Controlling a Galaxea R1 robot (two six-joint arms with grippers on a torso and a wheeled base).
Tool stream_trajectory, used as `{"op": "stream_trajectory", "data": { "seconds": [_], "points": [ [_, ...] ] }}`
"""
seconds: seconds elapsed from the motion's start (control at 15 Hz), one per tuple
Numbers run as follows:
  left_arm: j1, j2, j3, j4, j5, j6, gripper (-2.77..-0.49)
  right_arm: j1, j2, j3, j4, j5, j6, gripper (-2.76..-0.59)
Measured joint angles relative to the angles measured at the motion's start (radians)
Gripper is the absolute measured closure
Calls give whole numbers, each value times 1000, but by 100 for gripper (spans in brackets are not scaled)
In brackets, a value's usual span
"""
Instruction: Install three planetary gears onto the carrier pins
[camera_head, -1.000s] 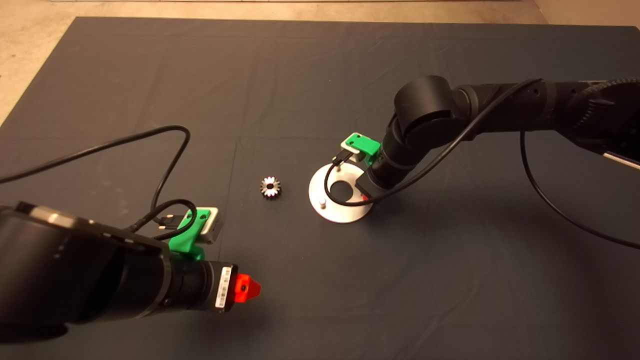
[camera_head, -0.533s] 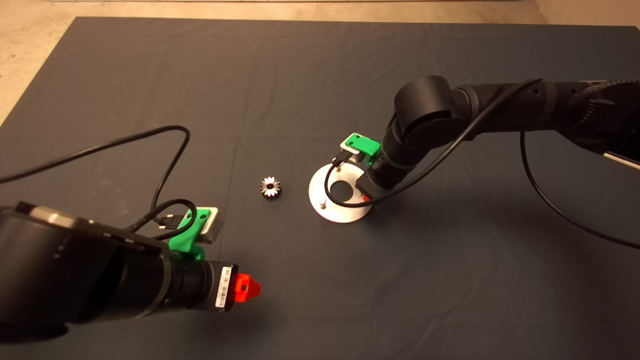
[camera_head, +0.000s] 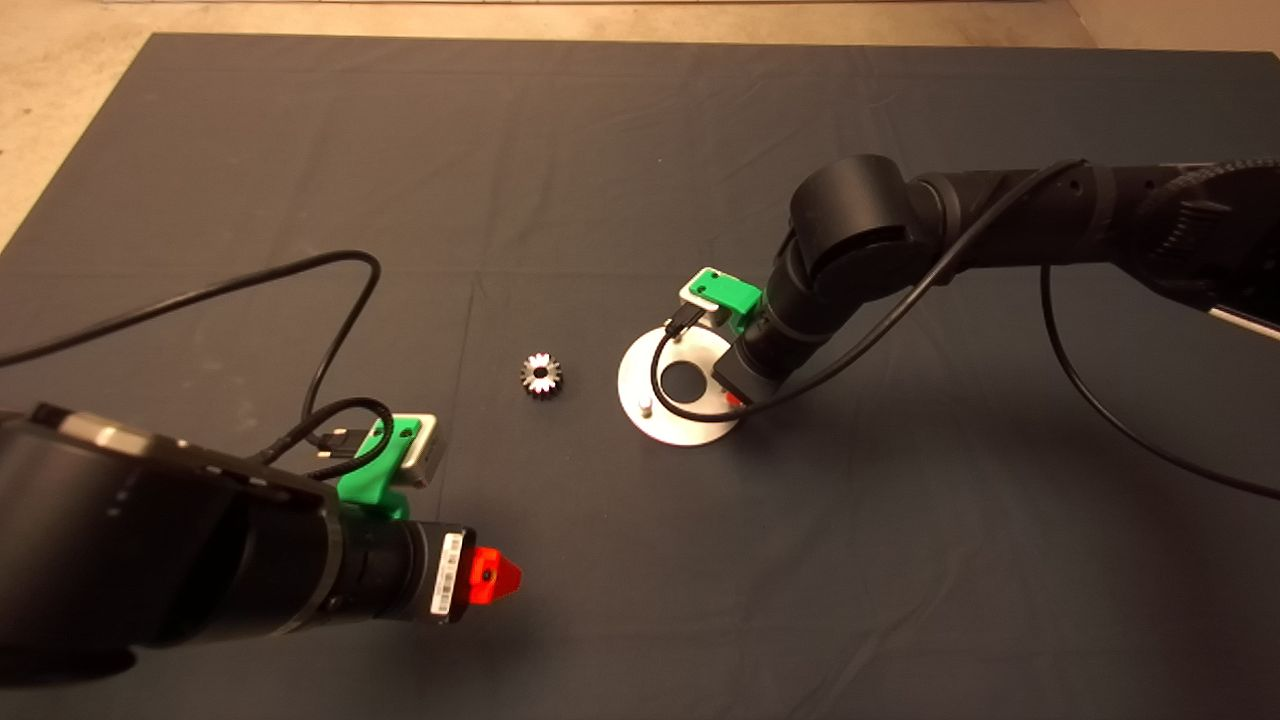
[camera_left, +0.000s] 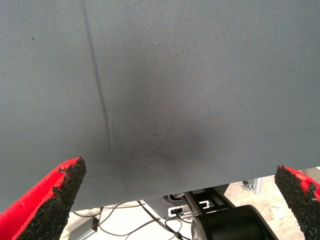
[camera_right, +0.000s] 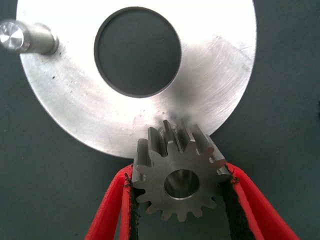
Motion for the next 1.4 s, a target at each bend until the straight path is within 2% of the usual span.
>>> {"op": "stream_trajectory", "data": {
  "seconds": [0.53,1.4],
  "points": [
    [0,0,0,3,0,0,-275,-2,0,22,-2,-1,-19,-92],
    [0,0,0,3,0,0,-275,-2,0,23,-3,0,-26,-92]
  ]
}}
